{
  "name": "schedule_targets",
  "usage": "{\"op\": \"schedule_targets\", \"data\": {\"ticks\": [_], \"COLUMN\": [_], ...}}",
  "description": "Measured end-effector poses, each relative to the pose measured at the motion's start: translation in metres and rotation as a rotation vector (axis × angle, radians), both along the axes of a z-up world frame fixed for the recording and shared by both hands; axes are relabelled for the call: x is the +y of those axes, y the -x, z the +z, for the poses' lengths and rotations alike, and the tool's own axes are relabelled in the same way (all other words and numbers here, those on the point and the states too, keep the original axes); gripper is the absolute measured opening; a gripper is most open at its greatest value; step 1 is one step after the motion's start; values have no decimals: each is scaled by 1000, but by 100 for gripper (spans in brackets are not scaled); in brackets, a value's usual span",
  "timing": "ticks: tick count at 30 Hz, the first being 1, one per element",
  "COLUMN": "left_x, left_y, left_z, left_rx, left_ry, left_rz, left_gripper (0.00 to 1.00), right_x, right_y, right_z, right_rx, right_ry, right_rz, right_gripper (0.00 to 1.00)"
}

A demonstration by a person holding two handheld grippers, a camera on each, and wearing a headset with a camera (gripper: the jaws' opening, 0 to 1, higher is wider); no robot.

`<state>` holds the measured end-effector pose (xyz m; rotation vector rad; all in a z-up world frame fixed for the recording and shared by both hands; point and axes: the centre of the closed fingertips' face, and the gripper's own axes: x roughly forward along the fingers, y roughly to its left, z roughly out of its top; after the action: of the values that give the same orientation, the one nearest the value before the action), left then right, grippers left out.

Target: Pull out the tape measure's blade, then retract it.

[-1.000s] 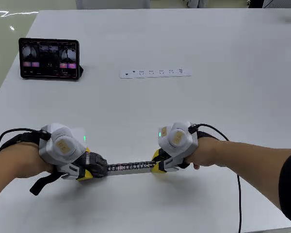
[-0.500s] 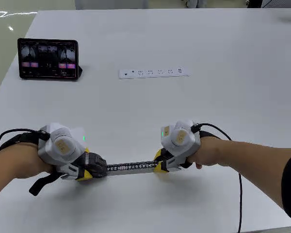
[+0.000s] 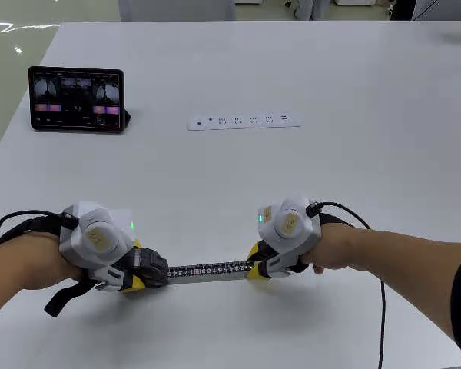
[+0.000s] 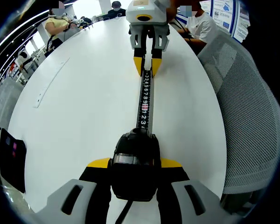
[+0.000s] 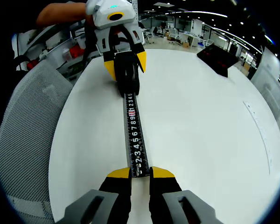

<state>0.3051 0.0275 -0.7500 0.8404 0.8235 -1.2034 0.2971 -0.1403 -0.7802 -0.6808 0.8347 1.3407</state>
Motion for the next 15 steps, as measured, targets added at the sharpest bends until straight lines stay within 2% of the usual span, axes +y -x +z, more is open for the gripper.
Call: {"op": "schedule_targets", "data": {"ticks": [15], "left_x": [1], "left_y": [0], "left_z": [-1], "left_rx": [1], "left_ry": [1], "left_rz": [0], "left_gripper": [32], "right_x": [-9], "right_y": [1], "right_z": [0], "right_rx": [-1], "right_ry": [7], "right_rz": [-4], "right_gripper": [10]}}
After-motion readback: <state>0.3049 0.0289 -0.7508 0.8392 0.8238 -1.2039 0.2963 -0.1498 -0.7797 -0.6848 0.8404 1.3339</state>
